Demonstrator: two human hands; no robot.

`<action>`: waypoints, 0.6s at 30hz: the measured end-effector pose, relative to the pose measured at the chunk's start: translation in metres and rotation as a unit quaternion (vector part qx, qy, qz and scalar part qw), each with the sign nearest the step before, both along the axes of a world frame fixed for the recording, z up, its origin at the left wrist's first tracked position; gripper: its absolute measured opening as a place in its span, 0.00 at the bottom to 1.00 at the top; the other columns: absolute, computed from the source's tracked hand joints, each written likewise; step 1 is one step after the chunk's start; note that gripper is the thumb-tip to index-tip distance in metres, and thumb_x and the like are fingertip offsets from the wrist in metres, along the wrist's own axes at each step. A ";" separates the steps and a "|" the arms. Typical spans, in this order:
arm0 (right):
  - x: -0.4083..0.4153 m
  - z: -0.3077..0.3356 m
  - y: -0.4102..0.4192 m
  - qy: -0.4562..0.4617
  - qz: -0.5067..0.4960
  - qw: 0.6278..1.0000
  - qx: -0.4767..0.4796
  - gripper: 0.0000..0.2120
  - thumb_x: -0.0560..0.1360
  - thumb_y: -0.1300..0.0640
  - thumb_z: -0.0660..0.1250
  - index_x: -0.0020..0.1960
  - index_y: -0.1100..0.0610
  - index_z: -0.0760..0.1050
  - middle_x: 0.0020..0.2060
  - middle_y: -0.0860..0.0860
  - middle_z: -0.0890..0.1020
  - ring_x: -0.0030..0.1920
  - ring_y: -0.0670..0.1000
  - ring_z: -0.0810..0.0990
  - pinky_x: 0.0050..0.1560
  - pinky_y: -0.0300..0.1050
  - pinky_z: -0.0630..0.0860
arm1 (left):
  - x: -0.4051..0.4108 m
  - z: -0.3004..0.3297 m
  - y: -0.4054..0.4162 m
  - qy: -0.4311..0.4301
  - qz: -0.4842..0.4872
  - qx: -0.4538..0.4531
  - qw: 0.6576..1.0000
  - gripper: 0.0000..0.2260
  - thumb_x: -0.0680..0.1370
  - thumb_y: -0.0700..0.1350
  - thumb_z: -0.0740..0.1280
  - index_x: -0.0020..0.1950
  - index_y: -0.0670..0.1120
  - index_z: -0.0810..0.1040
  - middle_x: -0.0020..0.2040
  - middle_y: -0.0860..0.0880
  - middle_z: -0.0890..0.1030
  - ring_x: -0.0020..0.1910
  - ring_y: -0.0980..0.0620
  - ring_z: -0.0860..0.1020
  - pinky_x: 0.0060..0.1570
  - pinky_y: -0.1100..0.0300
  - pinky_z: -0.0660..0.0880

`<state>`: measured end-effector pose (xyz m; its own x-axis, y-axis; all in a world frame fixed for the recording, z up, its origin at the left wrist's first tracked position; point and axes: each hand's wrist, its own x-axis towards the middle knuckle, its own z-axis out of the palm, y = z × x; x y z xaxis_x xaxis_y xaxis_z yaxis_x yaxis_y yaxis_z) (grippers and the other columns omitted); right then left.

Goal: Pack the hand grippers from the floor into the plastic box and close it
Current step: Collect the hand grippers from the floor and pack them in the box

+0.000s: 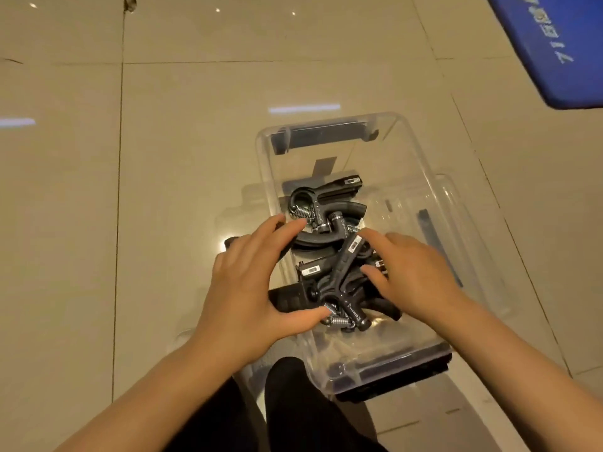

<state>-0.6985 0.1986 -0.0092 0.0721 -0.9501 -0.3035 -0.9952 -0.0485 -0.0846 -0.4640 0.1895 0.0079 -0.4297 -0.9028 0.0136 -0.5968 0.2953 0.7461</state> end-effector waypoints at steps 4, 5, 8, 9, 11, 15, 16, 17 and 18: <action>-0.019 -0.014 -0.007 0.032 0.175 0.983 0.051 0.39 0.66 0.48 0.74 0.73 0.50 0.61 0.71 0.54 0.66 0.70 0.56 0.64 0.66 0.53 0.65 | -0.006 -0.005 -0.006 -0.017 0.017 -0.004 1.000 0.42 0.59 0.70 0.67 0.70 0.62 0.58 0.65 0.65 0.63 0.63 0.63 0.60 0.60 0.54 0.59; -0.020 -0.019 -0.008 0.048 0.212 0.974 0.061 0.42 0.63 0.47 0.76 0.72 0.51 0.62 0.72 0.55 0.65 0.71 0.57 0.63 0.68 0.56 0.62 | -0.006 -0.006 -0.007 -0.022 0.009 -0.002 1.000 0.43 0.58 0.70 0.67 0.70 0.62 0.58 0.65 0.66 0.62 0.64 0.63 0.60 0.61 0.53 0.59; -0.019 -0.034 -0.010 0.073 0.273 0.958 0.047 0.45 0.52 0.51 0.81 0.68 0.54 0.71 0.67 0.57 0.72 0.68 0.60 0.69 0.64 0.62 0.66 | -0.006 -0.005 -0.008 -0.058 -0.016 -0.009 0.998 0.45 0.59 0.72 0.65 0.72 0.60 0.56 0.70 0.63 0.61 0.72 0.58 0.55 0.64 0.52 0.57; -0.018 -0.036 -0.011 0.077 0.280 0.956 0.041 0.44 0.52 0.54 0.81 0.67 0.55 0.72 0.66 0.57 0.74 0.67 0.60 0.71 0.63 0.63 0.67 | -0.007 -0.005 -0.008 -0.069 -0.022 -0.013 0.997 0.45 0.59 0.72 0.64 0.73 0.60 0.56 0.72 0.61 0.61 0.73 0.58 0.54 0.64 0.52 0.56; -0.016 -0.038 -0.016 0.080 0.293 0.952 0.026 0.41 0.54 0.59 0.79 0.66 0.56 0.73 0.64 0.58 0.75 0.66 0.60 0.71 0.64 0.64 0.66 | -0.006 -0.006 -0.007 -0.081 -0.028 -0.018 0.996 0.45 0.60 0.73 0.63 0.74 0.58 0.56 0.74 0.59 0.60 0.74 0.59 0.52 0.65 0.53 0.54; -0.017 -0.036 -0.023 0.104 0.338 0.935 0.022 0.39 0.53 0.52 0.78 0.63 0.57 0.73 0.60 0.57 0.76 0.62 0.59 0.74 0.65 0.64 0.65 | -0.006 -0.007 -0.009 -0.078 -0.028 -0.027 0.996 0.45 0.60 0.72 0.63 0.73 0.55 0.60 0.72 0.58 0.63 0.72 0.59 0.55 0.63 0.52 0.57; -0.017 -0.034 -0.025 0.113 0.346 0.931 0.026 0.40 0.53 0.47 0.77 0.63 0.56 0.73 0.59 0.57 0.76 0.61 0.59 0.74 0.65 0.64 0.65 | -0.005 -0.007 -0.009 -0.079 -0.028 -0.031 0.996 0.45 0.60 0.73 0.63 0.73 0.54 0.61 0.72 0.57 0.64 0.72 0.58 0.56 0.63 0.52 0.57; -0.017 -0.031 -0.028 0.119 0.350 0.929 0.028 0.40 0.53 0.43 0.75 0.63 0.56 0.72 0.58 0.56 0.76 0.59 0.59 0.74 0.65 0.64 0.65 | -0.005 -0.007 -0.009 -0.079 -0.029 -0.033 0.996 0.45 0.60 0.73 0.63 0.73 0.54 0.62 0.71 0.57 0.65 0.72 0.57 0.57 0.63 0.51 0.58; -0.018 -0.028 -0.032 0.123 0.348 0.929 0.025 0.40 0.54 0.40 0.73 0.63 0.56 0.71 0.58 0.56 0.75 0.59 0.59 0.74 0.65 0.62 0.65 | -0.004 -0.008 -0.009 -0.077 -0.030 -0.034 0.996 0.45 0.60 0.73 0.63 0.73 0.54 0.62 0.71 0.57 0.65 0.72 0.57 0.57 0.63 0.51 0.58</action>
<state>-0.7168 0.1671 -0.0367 0.5869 -0.6831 -0.4346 -0.7131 -0.6904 0.1223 -0.4682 0.1808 0.0004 -0.4851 -0.8745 0.0026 -0.6827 0.3806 0.6237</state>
